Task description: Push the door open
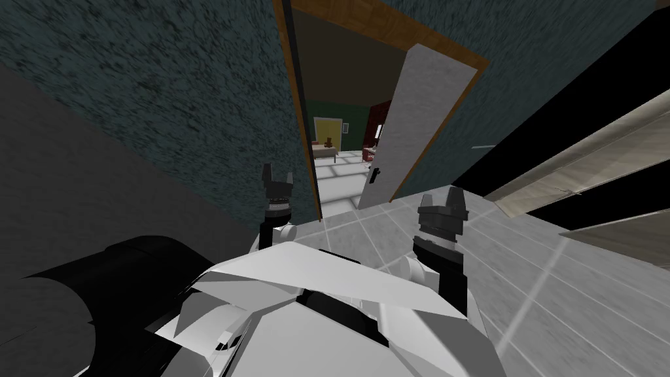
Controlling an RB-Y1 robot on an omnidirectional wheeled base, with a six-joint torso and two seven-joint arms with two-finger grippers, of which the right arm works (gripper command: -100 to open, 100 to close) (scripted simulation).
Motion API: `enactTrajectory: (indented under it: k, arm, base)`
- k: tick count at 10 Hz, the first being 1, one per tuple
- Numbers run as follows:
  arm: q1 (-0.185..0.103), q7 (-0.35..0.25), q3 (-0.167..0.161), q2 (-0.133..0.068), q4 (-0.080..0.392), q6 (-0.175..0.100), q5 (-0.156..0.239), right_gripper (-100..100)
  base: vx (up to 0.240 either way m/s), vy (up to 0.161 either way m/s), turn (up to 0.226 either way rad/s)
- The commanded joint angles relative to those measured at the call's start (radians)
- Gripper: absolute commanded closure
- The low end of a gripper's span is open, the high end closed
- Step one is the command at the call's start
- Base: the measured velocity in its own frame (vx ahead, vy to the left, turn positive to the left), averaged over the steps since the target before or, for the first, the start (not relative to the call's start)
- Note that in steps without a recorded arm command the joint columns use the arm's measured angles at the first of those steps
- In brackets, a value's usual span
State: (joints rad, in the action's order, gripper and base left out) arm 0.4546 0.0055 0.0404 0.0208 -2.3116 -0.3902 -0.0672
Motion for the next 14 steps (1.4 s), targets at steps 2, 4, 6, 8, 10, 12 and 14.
enactTrajectory:
  k: [2,4,6,8,10,12,14]
  arm:
    - [-0.027,-0.002,-0.006,-0.017,0.051,-0.002,0.013,-100]
    - [-0.05,-0.005,-0.012,-0.03,0.095,-0.005,0.025,-100]
    - [-0.08,-0.007,-0.019,-0.046,0.152,-0.007,0.04,-100]
    - [-0.105,-0.01,-0.025,-0.058,0.198,-0.009,0.052,-100]
    - [-0.13,-0.012,-0.031,-0.071,0.246,-0.012,0.065,-100]
    - [-0.158,-0.014,-0.038,-0.084,0.3,-0.014,0.079,-100]
    - [-0.188,-0.017,-0.045,-0.097,0.356,-0.017,0.093,-100]
  base:
    - [0.05,-0.066,0.091]
    - [0.072,-0.097,0.076]
    - [0.067,-0.093,0.082]
    - [0.09,-0.103,0.094]
    - [0.079,-0.1,0.082]
    - [0.079,-0.081,0.089]
    - [0.059,-0.108,0.1]
